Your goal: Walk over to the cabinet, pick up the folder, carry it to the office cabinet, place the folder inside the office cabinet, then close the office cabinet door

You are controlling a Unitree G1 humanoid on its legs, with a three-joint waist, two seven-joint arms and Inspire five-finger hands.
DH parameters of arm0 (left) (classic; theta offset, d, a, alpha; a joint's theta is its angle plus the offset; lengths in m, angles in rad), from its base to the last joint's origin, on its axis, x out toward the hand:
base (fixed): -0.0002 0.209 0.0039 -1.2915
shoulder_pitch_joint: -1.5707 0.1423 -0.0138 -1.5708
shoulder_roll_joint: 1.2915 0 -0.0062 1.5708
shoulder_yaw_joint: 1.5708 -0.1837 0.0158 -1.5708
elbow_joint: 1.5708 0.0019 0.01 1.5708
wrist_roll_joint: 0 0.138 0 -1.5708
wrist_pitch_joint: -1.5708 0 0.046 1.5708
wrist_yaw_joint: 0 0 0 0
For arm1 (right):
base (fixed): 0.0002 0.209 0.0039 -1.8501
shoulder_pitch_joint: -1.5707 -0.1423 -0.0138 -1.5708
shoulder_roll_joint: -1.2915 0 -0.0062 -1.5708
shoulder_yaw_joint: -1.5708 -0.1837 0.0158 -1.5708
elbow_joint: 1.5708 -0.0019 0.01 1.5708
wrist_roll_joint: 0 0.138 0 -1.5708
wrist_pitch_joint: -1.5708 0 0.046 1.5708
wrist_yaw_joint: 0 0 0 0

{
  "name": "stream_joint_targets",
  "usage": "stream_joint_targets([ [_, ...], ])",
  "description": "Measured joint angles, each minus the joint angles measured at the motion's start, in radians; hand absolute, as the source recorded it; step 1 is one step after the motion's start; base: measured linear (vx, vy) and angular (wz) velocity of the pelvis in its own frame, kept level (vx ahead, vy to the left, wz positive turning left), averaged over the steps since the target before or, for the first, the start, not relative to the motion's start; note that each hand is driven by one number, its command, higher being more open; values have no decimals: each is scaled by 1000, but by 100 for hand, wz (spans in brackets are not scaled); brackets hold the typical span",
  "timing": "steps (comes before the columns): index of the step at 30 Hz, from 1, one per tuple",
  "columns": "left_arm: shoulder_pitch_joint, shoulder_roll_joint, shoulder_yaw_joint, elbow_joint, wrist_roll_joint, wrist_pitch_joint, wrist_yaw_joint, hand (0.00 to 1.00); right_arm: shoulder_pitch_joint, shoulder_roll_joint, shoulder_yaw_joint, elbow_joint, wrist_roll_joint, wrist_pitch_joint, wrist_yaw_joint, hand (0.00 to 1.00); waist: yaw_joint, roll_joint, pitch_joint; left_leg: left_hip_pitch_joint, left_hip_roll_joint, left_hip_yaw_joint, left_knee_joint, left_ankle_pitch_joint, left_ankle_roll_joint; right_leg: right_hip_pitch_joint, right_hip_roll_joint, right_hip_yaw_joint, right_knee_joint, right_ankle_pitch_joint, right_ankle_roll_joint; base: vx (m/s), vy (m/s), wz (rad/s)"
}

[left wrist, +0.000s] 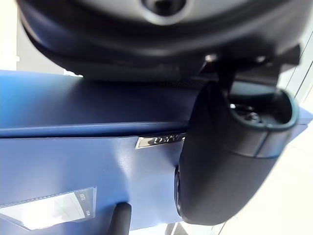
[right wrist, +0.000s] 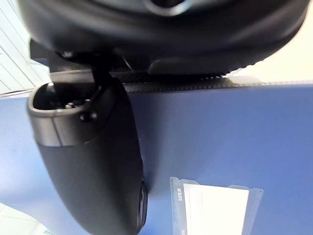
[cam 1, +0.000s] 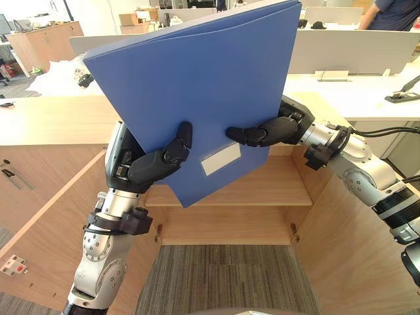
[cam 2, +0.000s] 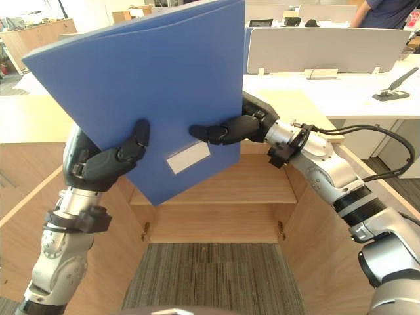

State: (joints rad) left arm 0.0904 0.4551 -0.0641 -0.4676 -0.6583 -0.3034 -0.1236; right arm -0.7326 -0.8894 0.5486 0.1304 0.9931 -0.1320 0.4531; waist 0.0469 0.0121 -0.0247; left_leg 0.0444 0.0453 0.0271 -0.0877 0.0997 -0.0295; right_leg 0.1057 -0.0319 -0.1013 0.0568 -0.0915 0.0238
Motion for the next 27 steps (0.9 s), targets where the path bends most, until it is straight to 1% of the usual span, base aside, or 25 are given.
stream_joint_targets([
  [2,-3,0,0,1,0,-13,-11,100,1,7,0,0,-9,1,-1,0,-1,-1,-1,0,0,0,-1,1,0,-1,0,0,0,0,0,0,0,0],
  [4,-5,-4,-3,3,-15,-23,-22,100,6,35,-13,0,-10,0,-5,0,-2,0,-2,0,0,1,-4,2,0,-2,0,1,1,0,-1,0,0,0],
  [5,-6,-12,-5,6,-32,-24,-24,100,10,50,-21,-1,-10,0,-5,0,-2,0,-2,0,0,1,-4,2,0,-2,0,1,1,1,-1,0,0,0],
  [6,-11,-38,-8,29,-64,-41,-45,100,32,80,-51,-10,-23,0,-8,0,-2,-1,-4,0,0,2,-5,3,0,-2,0,2,1,1,-1,0,0,0],
  [7,-12,-45,-8,41,-72,-45,-56,100,45,98,-65,-11,-35,-1,-9,0,-1,-2,-4,0,0,2,-5,3,0,-3,0,2,1,1,-1,0,0,0],
  [9,-13,-66,-9,111,-108,-49,-103,100,91,145,-104,-15,-85,0,-21,0,0,-3,-7,-1,0,1,-5,4,0,-3,-1,1,1,1,0,0,0,0],
  [11,-13,-71,-18,206,-137,-40,-147,100,127,167,-116,-16,-139,6,-38,0,1,-5,-10,-6,1,0,-5,5,0,-7,0,1,0,1,0,0,0,0],
  [12,-13,-69,-34,286,-151,-24,-183,100,155,184,-128,-16,-178,14,-50,0,1,-8,-13,-15,2,0,-5,7,2,-17,0,1,0,2,0,0,0,0],
  [13,-12,-71,-56,368,-175,14,-218,100,177,196,-134,-16,-216,32,-67,0,1,-10,-13,-24,3,0,-5,9,3,-22,2,1,-5,7,0,0,0,0],
  [14,-10,-71,-71,414,-184,32,-234,100,187,198,-134,-16,-232,43,-74,0,0,-10,-13,-26,4,1,-5,10,3,-23,2,2,-8,10,0,0,0,0],
  [16,25,-100,-109,597,-206,116,-286,100,234,208,-139,-15,-303,70,-97,0,-5,-13,-10,-28,4,4,-4,10,4,-25,3,5,-10,11,1,12,-1,-4],
  [17,37,-114,-114,640,-205,134,-291,100,245,213,-144,-15,-320,76,-104,0,-6,-15,-9,-28,5,6,-3,10,4,-27,3,7,-10,12,1,17,-4,-10],
  [19,91,-156,-122,807,-196,193,-304,100,278,254,-201,-6,-338,85,-122,0,-13,-19,-2,-30,10,15,-1,10,4,-33,6,19,-10,13,-2,15,-13,-14],
  [20,103,-163,-124,844,-194,204,-307,100,281,264,-217,-6,-349,85,-125,0,-17,-20,-1,-31,12,15,-1,10,4,-33,6,20,-10,14,-2,0,-16,-7],
  [22,124,-189,-123,1020,-116,237,-289,100,288,315,-303,-16,-367,84,-130,0,-24,-18,0,-29,20,16,-2,8,0,-34,12,21,-10,14,-3,0,0,0],
  [23,126,-190,-123,1063,-96,247,-282,100,290,330,-321,-27,-367,84,-134,0,-25,-18,1,-29,22,16,-3,7,-1,-34,15,22,-11,14,-5,-32,-37,-5],
  [24,133,-193,-122,1137,-50,256,-273,100,299,356,-359,-60,-396,76,-142,0,-26,-18,1,-29,26,18,-5,5,-4,-34,19,24,-14,14,-8,-25,-33,-4],
  [25,138,-197,-116,1171,-28,260,-269,100,307,369,-378,-82,-419,69,-147,0,-26,-17,1,-29,28,18,-5,5,-4,-34,20,24,-15,14,-9,-26,-40,-3],
  [27,150,-221,-73,1274,73,261,-252,100,350,407,-412,-152,-514,30,-160,0,-26,-16,2,-28,33,18,-5,5,-6,-32,25,24,-19,15,-13,-18,-41,-1],
])
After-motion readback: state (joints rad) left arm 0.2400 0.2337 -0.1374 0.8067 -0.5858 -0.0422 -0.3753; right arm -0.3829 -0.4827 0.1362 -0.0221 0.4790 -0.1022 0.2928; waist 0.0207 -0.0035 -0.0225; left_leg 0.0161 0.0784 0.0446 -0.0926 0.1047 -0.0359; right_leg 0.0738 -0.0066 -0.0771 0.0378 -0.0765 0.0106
